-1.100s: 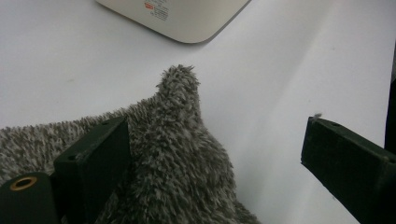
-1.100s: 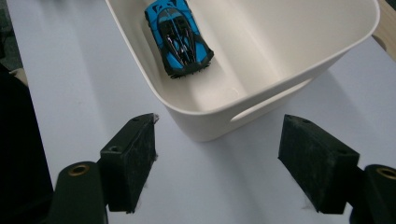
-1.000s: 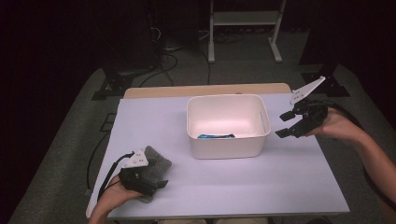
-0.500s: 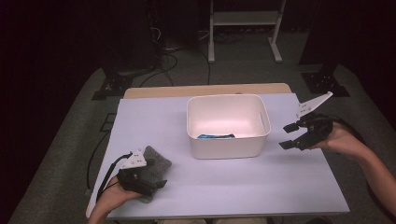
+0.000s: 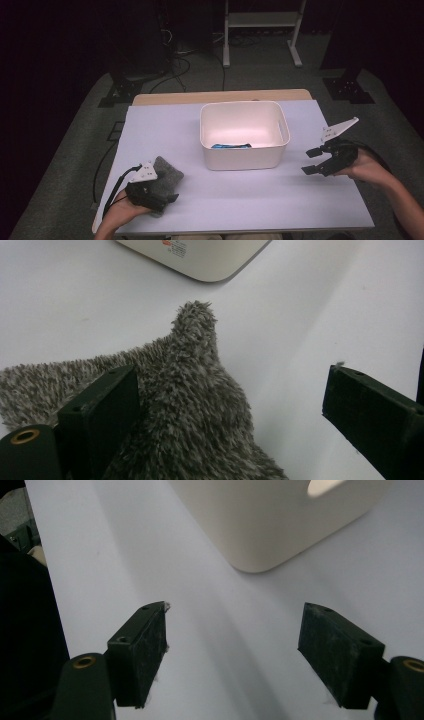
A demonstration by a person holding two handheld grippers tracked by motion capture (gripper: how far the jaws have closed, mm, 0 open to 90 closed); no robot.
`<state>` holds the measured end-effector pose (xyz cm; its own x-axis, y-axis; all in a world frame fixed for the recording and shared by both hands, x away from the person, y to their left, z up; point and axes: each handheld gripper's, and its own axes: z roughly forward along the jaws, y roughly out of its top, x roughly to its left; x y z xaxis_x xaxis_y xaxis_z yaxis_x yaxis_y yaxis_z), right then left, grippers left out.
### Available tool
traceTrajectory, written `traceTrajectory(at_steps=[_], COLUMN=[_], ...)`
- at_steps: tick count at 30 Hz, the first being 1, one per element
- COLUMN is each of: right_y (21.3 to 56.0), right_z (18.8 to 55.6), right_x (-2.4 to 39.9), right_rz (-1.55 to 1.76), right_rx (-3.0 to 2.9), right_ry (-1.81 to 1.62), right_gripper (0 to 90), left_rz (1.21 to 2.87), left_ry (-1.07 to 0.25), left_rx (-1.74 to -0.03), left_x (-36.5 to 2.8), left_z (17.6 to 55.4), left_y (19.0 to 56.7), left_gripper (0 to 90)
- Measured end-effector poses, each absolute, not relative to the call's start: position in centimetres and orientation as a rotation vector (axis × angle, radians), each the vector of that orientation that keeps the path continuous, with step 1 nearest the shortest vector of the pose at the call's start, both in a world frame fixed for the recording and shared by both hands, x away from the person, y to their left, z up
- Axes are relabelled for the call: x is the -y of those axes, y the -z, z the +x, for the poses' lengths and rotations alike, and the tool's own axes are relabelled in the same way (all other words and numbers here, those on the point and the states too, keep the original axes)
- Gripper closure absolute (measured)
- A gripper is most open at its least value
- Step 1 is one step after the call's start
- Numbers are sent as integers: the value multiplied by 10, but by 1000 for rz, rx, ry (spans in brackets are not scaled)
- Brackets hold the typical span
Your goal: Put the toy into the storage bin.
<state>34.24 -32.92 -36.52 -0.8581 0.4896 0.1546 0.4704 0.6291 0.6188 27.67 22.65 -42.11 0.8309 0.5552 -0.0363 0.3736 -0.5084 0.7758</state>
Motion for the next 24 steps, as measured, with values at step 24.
traceTrajectory(at_steps=[24], right_y=[416], right_z=[307], right_x=[359], right_rz=[984], right_rx=[-2707], right_ry=[-1246], right_gripper=[252], left_rz=[2133], left_ry=[-292], left_rx=[-673], left_x=[-225], left_z=[278], left_y=[417], left_gripper=[76])
